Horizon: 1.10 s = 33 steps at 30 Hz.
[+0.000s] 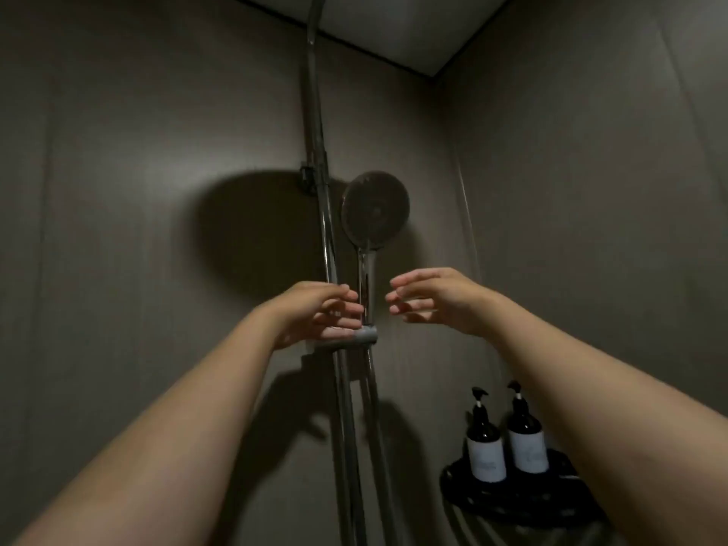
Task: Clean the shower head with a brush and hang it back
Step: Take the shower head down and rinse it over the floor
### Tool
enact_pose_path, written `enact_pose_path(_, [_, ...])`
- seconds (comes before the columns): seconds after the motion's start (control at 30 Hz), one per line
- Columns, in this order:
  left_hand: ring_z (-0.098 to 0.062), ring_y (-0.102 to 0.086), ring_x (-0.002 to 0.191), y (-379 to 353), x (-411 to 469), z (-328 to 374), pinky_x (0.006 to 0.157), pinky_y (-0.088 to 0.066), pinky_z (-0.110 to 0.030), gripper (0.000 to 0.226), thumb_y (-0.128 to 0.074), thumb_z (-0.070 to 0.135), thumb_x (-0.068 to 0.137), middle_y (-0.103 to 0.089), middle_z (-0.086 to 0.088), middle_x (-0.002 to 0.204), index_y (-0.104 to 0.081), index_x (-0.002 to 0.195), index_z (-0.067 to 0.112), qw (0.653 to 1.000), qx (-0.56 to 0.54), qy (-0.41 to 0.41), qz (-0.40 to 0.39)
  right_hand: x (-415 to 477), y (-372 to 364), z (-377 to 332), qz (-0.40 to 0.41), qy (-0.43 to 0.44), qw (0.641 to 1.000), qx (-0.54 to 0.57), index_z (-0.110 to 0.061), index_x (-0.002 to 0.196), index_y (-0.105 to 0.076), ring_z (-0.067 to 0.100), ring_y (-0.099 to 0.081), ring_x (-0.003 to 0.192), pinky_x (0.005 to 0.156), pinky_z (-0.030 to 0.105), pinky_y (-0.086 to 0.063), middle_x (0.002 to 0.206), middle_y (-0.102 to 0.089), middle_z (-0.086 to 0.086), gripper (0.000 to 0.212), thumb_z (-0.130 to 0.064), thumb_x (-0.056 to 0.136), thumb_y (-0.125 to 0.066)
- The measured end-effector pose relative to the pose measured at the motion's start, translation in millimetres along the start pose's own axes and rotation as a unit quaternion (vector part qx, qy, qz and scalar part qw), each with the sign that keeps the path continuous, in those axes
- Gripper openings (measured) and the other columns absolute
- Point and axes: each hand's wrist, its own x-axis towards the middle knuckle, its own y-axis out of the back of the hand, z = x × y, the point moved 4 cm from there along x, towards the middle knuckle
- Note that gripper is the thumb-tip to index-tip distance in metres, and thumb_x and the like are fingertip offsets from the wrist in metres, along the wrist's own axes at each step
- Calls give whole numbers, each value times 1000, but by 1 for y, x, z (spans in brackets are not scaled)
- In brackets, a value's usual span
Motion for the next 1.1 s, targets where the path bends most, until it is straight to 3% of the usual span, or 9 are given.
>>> enact_pose_path(0.2, [-23,-65,84,-2,42,18,73,-55,-32,23,-51,15,95,-67,-14,100,-58,116,7,989,130,-18,69,60,22,9,10,23,1000,3,-6,98,-65,19,-69,76,74,29,-57,84,-71,10,17,3,84,-62])
enact_pose_path(0.37, [-19,-67,81,-12,73,29,68,-57,-29,45,-56,7,90,-64,-15,111,-45,134,10,924,357,-26,131,112,39,20,1,-15,998,-53,-11,104,-63,17,-65,79,73,30,-51,88,-67,5,21,-5,85,-65])
enact_pose_path(0.5, [-21,-70,77,-16,89,36,63,-60,-29,62,-59,8,89,-66,-19,109,-30,144,11,917,363,-5,166,138,39,14,-70,-20,995,-62,-10,87,-59,18,-65,71,68,31,-51,86,-66,9,9,-8,84,-67])
enact_pose_path(0.63, [-20,-69,78,-14,91,30,64,-59,-28,62,-60,8,88,-66,-13,100,-31,143,13,903,379,23,202,154,24,21,-152,-21,986,-70,2,110,-61,15,-56,57,70,31,-47,94,-61,16,30,-8,82,-68])
enact_pose_path(0.77, [-22,-68,82,-19,96,24,69,-59,-32,50,-58,5,89,-64,-17,108,-39,135,8,903,368,-4,222,162,22,25,-166,5,982,-91,-3,110,-62,8,-59,44,90,39,-51,86,-65,11,29,-9,83,-68])
enact_pose_path(0.83, [-18,-67,77,-22,98,24,63,-59,-28,47,-60,6,88,-64,-12,100,-42,131,8,891,385,-33,239,165,22,24,-170,27,981,-85,-2,114,-60,4,-57,39,79,35,-53,79,-63,8,33,-6,83,-68])
enact_pose_path(0.9, [-18,-66,77,-26,100,26,66,-59,-30,43,-63,7,86,-61,-6,91,-46,125,7,882,395,-60,250,167,22,23,-161,49,982,-89,-1,118,-58,8,-61,50,71,32,-54,80,-64,8,37,-5,82,-68])
enact_pose_path(1.0, [-20,-66,77,-31,101,31,69,-59,-33,34,-65,8,85,-59,-2,87,-51,116,8,877,393,-86,264,168,23,23,-152,68,983,-72,-2,122,-57,26,-64,83,90,45,-54,108,-67,21,43,-8,82,-70])
enact_pose_path(1.1, [-18,-64,76,-33,102,41,63,-57,-28,29,-65,9,85,-60,-2,89,-52,111,15,865,392,-125,286,168,25,16,-140,82,987,-25,-3,126,-54,25,-62,72,75,40,-55,103,-65,22,45,-6,84,-67])
